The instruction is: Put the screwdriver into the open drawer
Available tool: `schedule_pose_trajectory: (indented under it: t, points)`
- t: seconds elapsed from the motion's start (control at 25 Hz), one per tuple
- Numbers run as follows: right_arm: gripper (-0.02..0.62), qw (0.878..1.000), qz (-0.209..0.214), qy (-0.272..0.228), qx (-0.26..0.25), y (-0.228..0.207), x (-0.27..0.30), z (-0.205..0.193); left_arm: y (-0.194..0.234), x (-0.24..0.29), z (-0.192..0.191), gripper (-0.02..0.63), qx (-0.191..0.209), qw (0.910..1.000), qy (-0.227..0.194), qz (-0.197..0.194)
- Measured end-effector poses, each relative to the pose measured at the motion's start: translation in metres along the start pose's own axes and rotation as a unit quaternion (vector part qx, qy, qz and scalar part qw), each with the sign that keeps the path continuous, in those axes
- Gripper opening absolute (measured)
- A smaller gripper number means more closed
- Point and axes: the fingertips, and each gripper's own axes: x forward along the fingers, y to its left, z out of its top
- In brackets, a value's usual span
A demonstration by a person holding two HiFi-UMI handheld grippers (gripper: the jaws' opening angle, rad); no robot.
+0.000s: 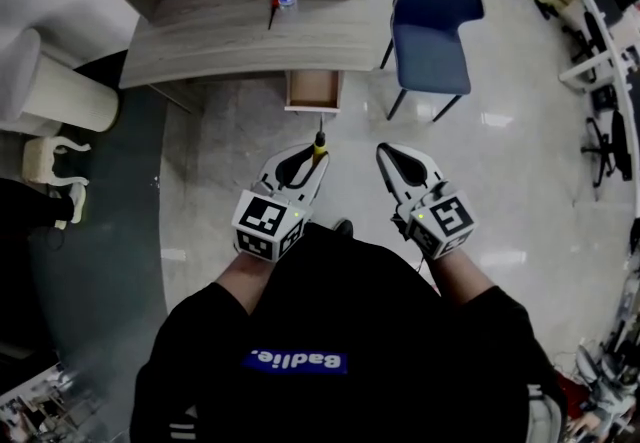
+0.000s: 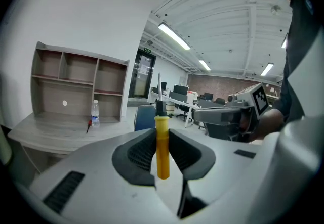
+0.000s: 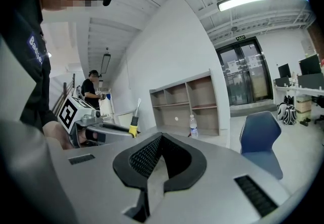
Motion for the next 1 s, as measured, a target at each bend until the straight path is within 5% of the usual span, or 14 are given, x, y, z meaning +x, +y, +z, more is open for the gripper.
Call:
schedule_pose_trajectory:
  t: [0.32, 1.0]
  points:
    - [0.029, 1.000, -0.019, 0.005, 0.001, -0.026, 0.029, 0.004, 0.039, 0.028, 0.008, 0.076, 0.002, 1.0000, -0.004, -0.005]
    - [0.029, 0.994, -0.102, -0.007, 0.026, -0.063, 0.162, 0.046, 0.153, 0.084, 0.055, 0.075, 0.033, 0.9935, 0.023, -0.106]
